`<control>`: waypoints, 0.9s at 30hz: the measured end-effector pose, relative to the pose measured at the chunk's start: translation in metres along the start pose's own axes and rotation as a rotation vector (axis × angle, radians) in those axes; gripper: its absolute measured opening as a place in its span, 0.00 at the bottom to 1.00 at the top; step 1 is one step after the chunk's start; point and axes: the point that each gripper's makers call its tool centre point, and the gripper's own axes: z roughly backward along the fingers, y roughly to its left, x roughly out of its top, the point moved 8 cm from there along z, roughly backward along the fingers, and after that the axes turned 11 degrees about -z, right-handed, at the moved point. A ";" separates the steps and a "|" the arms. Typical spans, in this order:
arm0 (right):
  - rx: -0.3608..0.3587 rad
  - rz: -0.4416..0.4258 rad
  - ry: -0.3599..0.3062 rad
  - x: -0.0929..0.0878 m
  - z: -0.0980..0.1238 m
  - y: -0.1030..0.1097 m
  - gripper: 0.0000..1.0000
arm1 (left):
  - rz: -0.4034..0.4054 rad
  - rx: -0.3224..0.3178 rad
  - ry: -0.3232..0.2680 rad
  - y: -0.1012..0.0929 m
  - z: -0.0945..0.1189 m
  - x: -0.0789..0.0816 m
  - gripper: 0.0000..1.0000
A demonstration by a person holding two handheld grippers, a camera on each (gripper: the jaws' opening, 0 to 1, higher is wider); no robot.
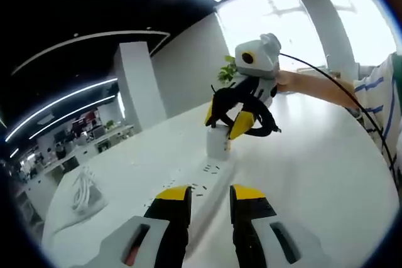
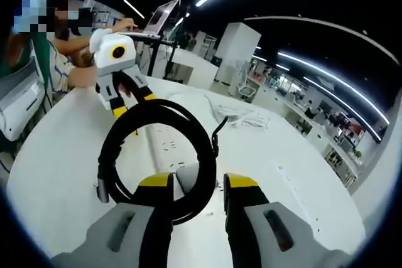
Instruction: Straighten the power strip on the desk, plug the charger into it
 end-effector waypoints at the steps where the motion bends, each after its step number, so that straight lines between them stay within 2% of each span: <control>1: -0.004 -0.005 0.000 0.000 0.000 0.001 0.31 | 0.002 0.002 0.000 0.000 0.000 0.000 0.24; 10: -0.093 -0.054 -0.016 -0.003 0.002 0.006 0.30 | 0.041 0.020 -0.007 0.002 0.005 0.000 0.24; 12: -0.109 -0.070 -0.020 -0.004 0.003 0.007 0.30 | 0.028 0.020 0.002 0.002 0.006 0.000 0.20; 16: -0.142 -0.083 -0.036 -0.006 0.006 0.008 0.30 | -0.002 0.046 0.008 0.003 0.009 0.001 0.19; 23: -0.193 -0.126 -0.056 -0.010 0.015 0.010 0.30 | 0.014 0.089 -0.001 0.007 0.018 0.001 0.19; 27: -0.224 -0.164 -0.063 -0.013 0.020 0.012 0.30 | -0.010 0.134 0.024 0.008 0.024 0.000 0.19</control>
